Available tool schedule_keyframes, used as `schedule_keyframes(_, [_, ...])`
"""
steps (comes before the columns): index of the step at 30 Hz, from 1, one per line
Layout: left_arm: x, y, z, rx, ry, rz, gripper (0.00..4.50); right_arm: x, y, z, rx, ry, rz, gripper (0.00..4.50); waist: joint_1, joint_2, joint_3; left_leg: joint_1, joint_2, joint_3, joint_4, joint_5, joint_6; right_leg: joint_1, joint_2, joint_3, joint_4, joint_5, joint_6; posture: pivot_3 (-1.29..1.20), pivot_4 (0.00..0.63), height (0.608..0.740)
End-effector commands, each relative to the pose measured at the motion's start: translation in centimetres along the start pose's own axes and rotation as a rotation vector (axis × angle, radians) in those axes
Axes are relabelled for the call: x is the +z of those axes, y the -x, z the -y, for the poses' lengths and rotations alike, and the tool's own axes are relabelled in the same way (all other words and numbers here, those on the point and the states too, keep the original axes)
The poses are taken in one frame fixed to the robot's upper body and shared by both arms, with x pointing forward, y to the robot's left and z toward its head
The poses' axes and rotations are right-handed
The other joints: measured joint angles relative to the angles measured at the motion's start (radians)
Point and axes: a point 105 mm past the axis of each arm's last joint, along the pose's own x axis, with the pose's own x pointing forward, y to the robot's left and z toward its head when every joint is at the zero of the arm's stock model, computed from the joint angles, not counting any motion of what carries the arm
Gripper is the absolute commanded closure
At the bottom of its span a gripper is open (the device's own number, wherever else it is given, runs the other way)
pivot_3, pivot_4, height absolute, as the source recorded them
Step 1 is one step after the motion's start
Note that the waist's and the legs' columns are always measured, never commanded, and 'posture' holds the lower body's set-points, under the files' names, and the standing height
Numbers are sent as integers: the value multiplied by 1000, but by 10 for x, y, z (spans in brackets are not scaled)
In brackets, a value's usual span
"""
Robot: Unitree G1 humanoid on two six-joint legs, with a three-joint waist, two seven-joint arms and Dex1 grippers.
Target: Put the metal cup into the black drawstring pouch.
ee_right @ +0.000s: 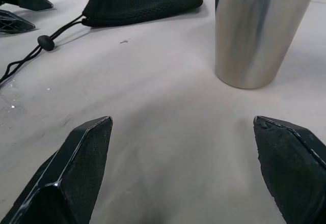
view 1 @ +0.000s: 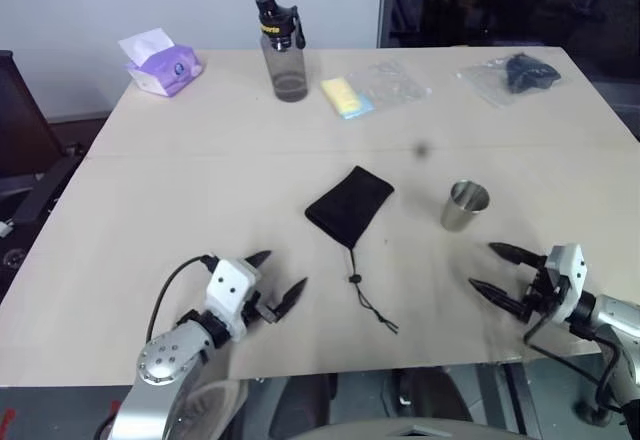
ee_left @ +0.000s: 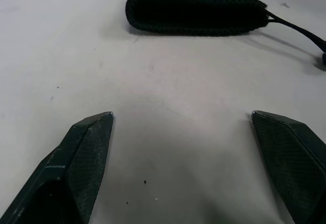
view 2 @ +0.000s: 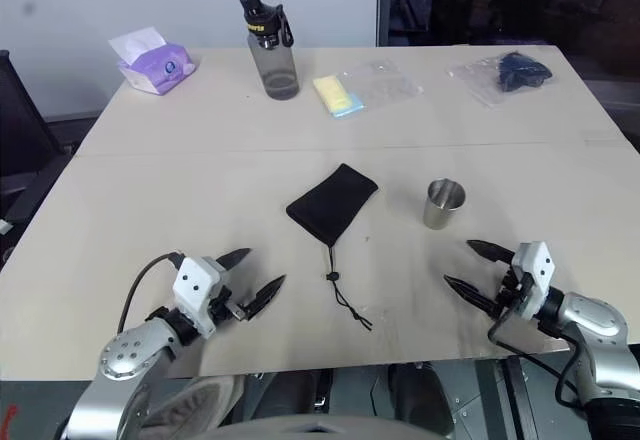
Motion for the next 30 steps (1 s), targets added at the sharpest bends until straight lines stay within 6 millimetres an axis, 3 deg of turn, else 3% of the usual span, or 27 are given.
schedule_keyframes(1, [5, -2, -2, -11, -44, 18, 0, 10, 4, 4, -19, 39, 35, 12, 0, 0, 0, 0, 0, 0, 0, 0, 0, 0, 0, 0, 0, 0, 0, 0, 150, 740])
schedule_keyframes(7, [12, -12, -6, -43, -99, 50, 0, 12, 4, -4, 21, 17, 57, 12, 2, 0, 0, 0, 0, 0, 0, 0, 0, 0, 0, 0, 0, 0, 0, 0, 150, 740])
schedule_keyframes(12, [21, -34, -14, -87, -207, 90, 0, 13, -1, -24, 99, 39, 76, 12, 6, 0, 0, 0, -1, 0, 0, 0, 0, 0, 0, 0, 0, 0, 0, 0, 150, 740])
schedule_keyframes(16, [41, -57, -27, -89, -294, 153, 0, 22, -5, -39, 138, 39, 129, 12, 7, 1, 1, 0, -2, 0, 0, 0, 0, 0, 1, 0, 0, 0, 0, 0, 150, 740])
schedule_keyframes(18, [45, -68, -30, -128, -407, 142, 0, 22, -7, -45, 152, 44, 123, 12, 8, 1, 1, 0, -2, 0, 0, 0, 0, 0, 1, 0, 0, 0, 0, 0, 150, 740])
schedule_keyframes(24, [57, -90, -31, -229, -616, 143, 0, 19, -9, -50, 135, 36, 123, 12, 13, 1, 0, 0, -3, 0, 0, 0, 0, 0, 1, 0, 0, 0, 0, 0, 150, 740])
schedule_keyframes(30, [76, -117, -29, -226, -772, 205, 0, 21, -7, -52, 112, 28, 134, 12, 23, 0, 0, 0, -3, -1, 0, 0, 0, 0, 1, 0, 0, 0, 0, 0, 150, 740])
